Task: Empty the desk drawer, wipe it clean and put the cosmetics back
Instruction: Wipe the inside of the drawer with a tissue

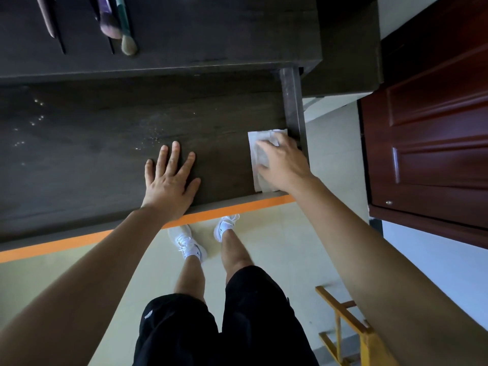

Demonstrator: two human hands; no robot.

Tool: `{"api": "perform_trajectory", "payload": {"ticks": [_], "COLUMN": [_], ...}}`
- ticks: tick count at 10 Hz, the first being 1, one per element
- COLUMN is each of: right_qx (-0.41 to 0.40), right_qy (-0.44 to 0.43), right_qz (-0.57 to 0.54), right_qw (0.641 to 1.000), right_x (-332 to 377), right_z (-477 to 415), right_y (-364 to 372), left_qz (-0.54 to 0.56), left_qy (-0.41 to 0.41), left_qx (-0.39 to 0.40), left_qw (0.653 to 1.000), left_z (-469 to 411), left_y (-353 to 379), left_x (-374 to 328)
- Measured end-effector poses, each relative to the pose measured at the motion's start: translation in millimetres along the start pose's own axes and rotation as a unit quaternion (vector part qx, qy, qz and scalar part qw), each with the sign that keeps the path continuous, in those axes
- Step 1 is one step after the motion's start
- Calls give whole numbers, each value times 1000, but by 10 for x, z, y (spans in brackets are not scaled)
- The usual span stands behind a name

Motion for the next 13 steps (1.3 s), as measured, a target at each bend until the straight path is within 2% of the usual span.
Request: {"api": "perform_trajectory", "payload": {"ticks": [3,5,6,7,8,9,10,11,12,13], "right_qx": [17,-22,-35,-1,45,70,75,34,-36,-61], "right_qy": [107,63,90,142,163,104,48,30,64,72], "right_qz": [-88,-144,-138,-91,-102,-172,-158,-153,-115,-69], "right_qw": [990,987,986,986,980,977,983,987,991,993], "right_x": [-49,98,11,-28,46,324,604,513,271,358], "right_z": [205,-78,-126,12,129,56,-76,-237,-381,-381], "right_y": [311,212,150,227,363,457,519,394,154,158], "left_qz": [-2,1,1,7,8,14,42,79,59,52], "left_qy": [-2,-5,-5,-5,-4,-5,-2,-16,-36,-132], "left_qx": [-1,-5,-5,-10,-14,-18,-49,-90,-130,-113], "left_qw": [1000,1000,1000,1000,1000,1000,998,993,989,983], "left_z": [-17,-2,-3,-7,-5,-11,13,65,138,209], "left_y": [23,-6,-9,0,3,-5,-49,-113,-137,-125], "left_x": [1,4,3,4,0,6,13,70,237,543]}}
Point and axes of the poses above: each hand's wrist, its own z-axis away from the middle knuckle, its own y-axis out of the palm, x = y × z, the point moved 2 cm from there along -z, towards the middle knuckle, and after that the axes turned 12 degrees about -z, right-handed, at the moved point
